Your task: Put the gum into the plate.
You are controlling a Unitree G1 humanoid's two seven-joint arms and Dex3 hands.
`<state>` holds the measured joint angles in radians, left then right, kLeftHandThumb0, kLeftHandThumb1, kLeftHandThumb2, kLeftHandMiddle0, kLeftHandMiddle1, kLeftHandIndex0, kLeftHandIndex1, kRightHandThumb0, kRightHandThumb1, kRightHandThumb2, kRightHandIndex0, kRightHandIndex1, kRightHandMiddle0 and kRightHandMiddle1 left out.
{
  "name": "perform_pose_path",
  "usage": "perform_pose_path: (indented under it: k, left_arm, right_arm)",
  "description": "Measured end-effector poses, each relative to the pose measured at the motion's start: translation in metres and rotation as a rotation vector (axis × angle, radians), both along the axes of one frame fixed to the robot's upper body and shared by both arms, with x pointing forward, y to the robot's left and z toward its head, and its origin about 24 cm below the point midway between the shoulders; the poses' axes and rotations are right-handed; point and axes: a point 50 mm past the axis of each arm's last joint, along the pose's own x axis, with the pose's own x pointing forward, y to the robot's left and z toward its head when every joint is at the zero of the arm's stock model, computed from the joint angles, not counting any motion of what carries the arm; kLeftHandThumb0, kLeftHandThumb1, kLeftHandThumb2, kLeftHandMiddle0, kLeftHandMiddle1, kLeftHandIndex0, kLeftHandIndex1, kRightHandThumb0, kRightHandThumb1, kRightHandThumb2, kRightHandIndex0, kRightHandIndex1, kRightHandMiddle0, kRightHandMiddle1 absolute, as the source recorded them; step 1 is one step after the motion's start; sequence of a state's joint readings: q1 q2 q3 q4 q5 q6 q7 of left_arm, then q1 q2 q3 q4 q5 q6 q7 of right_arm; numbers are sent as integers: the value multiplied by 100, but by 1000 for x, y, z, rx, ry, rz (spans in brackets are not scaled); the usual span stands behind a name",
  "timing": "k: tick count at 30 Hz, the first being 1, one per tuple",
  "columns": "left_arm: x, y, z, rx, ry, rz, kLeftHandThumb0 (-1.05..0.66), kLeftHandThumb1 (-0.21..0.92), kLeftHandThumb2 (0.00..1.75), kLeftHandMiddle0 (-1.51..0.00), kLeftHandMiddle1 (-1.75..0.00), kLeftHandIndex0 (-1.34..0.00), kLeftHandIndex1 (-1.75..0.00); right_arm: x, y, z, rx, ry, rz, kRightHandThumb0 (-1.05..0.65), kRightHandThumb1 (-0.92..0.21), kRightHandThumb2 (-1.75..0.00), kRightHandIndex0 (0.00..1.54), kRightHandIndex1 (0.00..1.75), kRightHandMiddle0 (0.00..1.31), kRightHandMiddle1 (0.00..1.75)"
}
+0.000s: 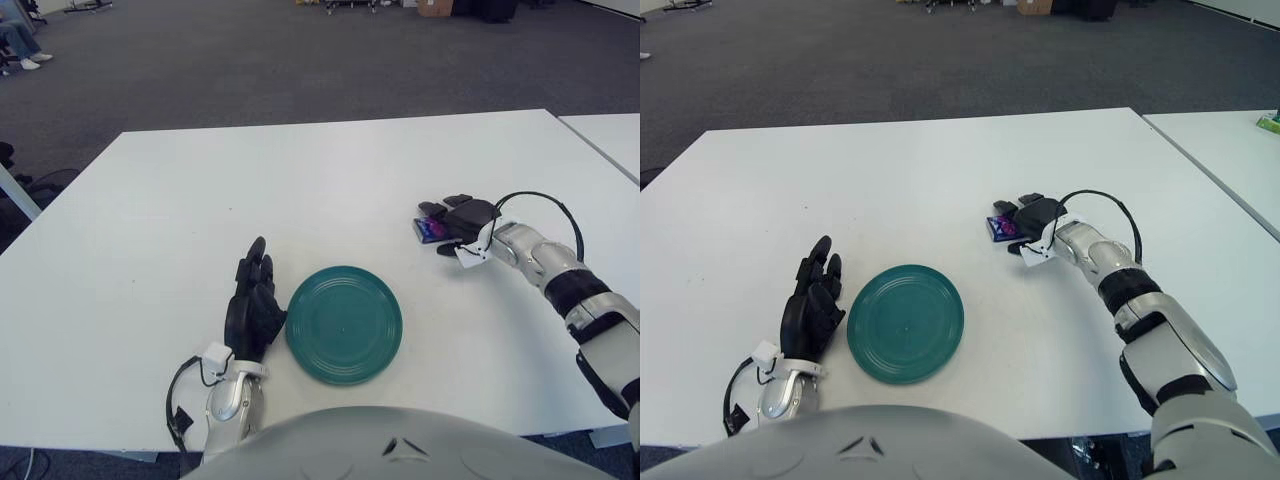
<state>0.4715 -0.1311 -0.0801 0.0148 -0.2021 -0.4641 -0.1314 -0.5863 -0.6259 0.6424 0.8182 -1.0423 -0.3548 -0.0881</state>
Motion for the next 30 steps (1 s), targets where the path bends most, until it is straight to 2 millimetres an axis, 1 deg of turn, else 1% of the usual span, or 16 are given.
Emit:
perform_pose_path:
  k: [4,8,9,10,11,12,13,14,15,16,17,19,21,24,30]
  left_arm:
    - [0,1,0,0,4,11,-105,92,97,-17,-3,0,-40]
    - [0,1,0,-2,3,16,-105,92,97,-18,-3,0,-41]
    - [0,1,0,-3,3,16,-105,92,97,-18,-3,0,-41]
    - [0,1,0,-4,3,16,-105,92,97,-19,-3,0,-42]
    - [0,1,0,-5,3,17,-105,92,97,-19,-3,0,-43]
    - [0,1,0,-6,4,18,-105,92,97,-20,-2,0,-44]
    - [0,1,0,-8,7,19,-105,92,97,-20,-2,0,-45]
    - [0,1,0,-10,7,21,-105,92,97,-21,-2,0,-46]
    - [0,1,0,-12,8,22,-105,92,97,-21,-2,0,-46]
    - [0,1,0,-13,8,23,-105,92,97,-21,-2,0,-47]
    - [0,1,0,-16,8,24,-105,92,97,-22,-2,0,-47]
    - [0,1,0,-24,8,26,-105,92,97,-22,-3,0,-48]
    - [0,1,0,-26,8,26,-105,92,97,-24,-3,0,-51]
    - [1,1,0,-28,12,25,-105,92,96,-27,-3,0,-54]
    - [1,3,1,-44,15,35,-105,92,96,-33,-4,0,-58]
  right_arm:
    - [4,-5,-5,-26,-57,-17,-81,-92,-79,43,4,0,50]
    - [9,-12,-8,-63,-110,-54,-79,-92,-73,53,10,0,61]
    - [10,-13,-8,-70,-123,-63,-78,-92,-70,44,55,0,86]
    - [11,-14,-8,-78,-131,-68,-77,-92,-69,42,76,0,95]
    - [11,-15,-9,-89,-138,-71,-76,-92,-68,38,106,0,109]
    - [12,-15,-9,-98,-146,-69,-74,-92,-65,42,131,0,126]
    - [12,-16,-10,-110,-152,-70,-73,-92,-65,43,140,0,133]
    - [12,-17,-10,-127,-159,-66,-71,-92,-63,50,152,4,144]
    - [13,-16,-10,-136,-164,-60,-70,-92,-61,54,160,6,151]
    - [14,-16,-10,-144,-166,-57,-64,-88,-64,57,163,11,156]
    - [14,-16,-10,-152,-167,-55,-55,-82,-70,62,167,19,162]
    - [17,-15,-8,-166,-164,-54,-47,-75,-78,67,171,27,168]
    - [20,-13,-6,-184,-153,-56,-43,-67,-87,74,173,34,172]
    - [24,-14,-3,-221,-123,-70,-41,-62,-93,79,174,38,174]
    - [27,-17,0,-252,-97,-98,-40,-60,-96,81,175,40,175]
